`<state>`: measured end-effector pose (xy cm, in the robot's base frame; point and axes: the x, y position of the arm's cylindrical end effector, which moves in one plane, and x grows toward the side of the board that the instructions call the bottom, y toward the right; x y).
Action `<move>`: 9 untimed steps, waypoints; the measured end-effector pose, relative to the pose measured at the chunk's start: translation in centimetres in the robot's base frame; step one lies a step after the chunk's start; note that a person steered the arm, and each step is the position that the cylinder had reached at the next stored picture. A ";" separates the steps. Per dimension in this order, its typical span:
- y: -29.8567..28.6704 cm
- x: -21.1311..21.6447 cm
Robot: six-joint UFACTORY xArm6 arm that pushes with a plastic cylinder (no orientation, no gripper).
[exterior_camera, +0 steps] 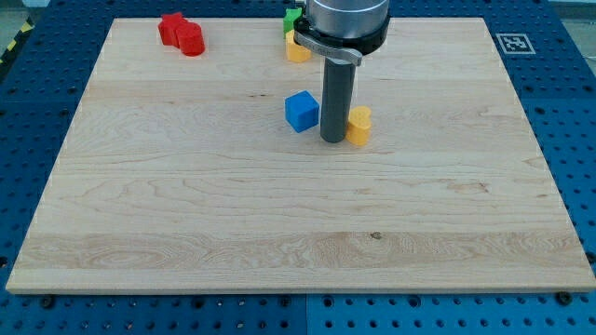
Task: Push the blue cube to the up
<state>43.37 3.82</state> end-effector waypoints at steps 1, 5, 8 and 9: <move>-1.9 0.0; -5.0 -1.2; -2.3 -2.4; -2.3 -2.6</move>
<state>40.79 1.54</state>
